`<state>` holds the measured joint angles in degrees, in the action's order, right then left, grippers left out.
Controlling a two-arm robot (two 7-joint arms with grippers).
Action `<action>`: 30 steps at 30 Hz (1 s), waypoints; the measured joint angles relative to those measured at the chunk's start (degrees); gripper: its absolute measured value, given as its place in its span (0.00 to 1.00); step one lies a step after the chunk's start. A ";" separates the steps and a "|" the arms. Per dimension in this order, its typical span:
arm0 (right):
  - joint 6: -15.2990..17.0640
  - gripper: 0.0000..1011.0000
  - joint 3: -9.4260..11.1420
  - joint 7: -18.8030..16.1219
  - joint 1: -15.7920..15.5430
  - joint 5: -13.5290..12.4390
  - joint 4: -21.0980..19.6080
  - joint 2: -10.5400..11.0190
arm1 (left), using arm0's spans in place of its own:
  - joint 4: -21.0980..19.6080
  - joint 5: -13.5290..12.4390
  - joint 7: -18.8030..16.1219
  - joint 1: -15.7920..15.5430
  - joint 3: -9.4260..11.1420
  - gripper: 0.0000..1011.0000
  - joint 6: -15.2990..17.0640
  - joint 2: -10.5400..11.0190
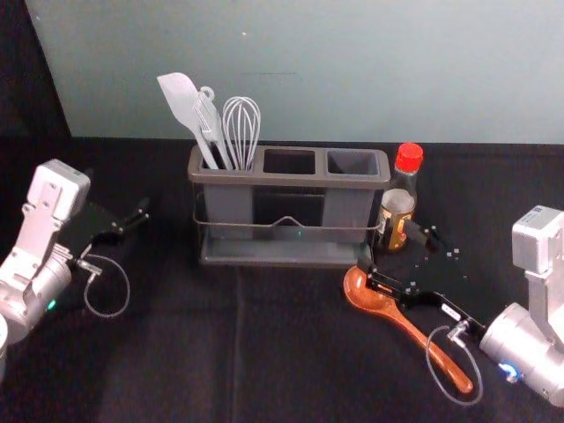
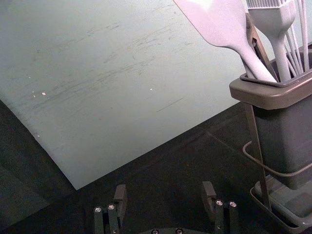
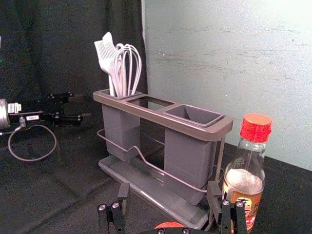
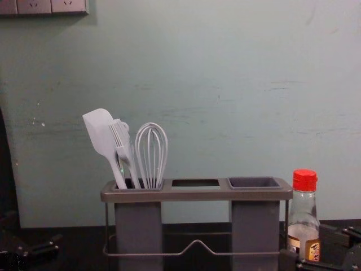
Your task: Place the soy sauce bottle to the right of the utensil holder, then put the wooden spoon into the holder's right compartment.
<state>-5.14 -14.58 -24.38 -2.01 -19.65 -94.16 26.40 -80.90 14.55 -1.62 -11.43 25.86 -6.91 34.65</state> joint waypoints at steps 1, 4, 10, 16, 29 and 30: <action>0.01 0.99 0.00 0.00 0.00 -0.01 0.00 0.00 | 0.00 0.00 0.00 0.00 0.00 0.99 0.00 0.00; 0.03 0.99 0.01 0.00 0.00 -0.02 -0.02 0.00 | 0.00 0.00 0.00 0.00 0.00 0.99 0.00 0.00; 4.55 0.99 -0.71 1.29 0.00 1.87 -2.08 1.27 | 0.00 0.00 0.00 0.00 0.00 0.99 0.00 0.00; 17.74 0.99 -1.85 3.13 0.80 2.82 -6.47 3.44 | 0.00 0.00 0.00 0.00 0.00 0.99 0.00 0.00; 43.35 0.99 -3.84 6.50 5.80 4.77 -10.74 2.77 | 0.00 0.00 0.00 0.00 0.00 0.99 0.00 0.00; 43.82 0.99 -3.97 6.48 6.07 4.87 -10.62 2.63 | 0.00 0.00 0.00 0.00 0.00 0.99 0.00 0.00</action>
<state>38.68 -18.55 -17.90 4.06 -14.78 -104.78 29.03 -80.90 14.55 -1.62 -11.43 25.86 -6.91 34.65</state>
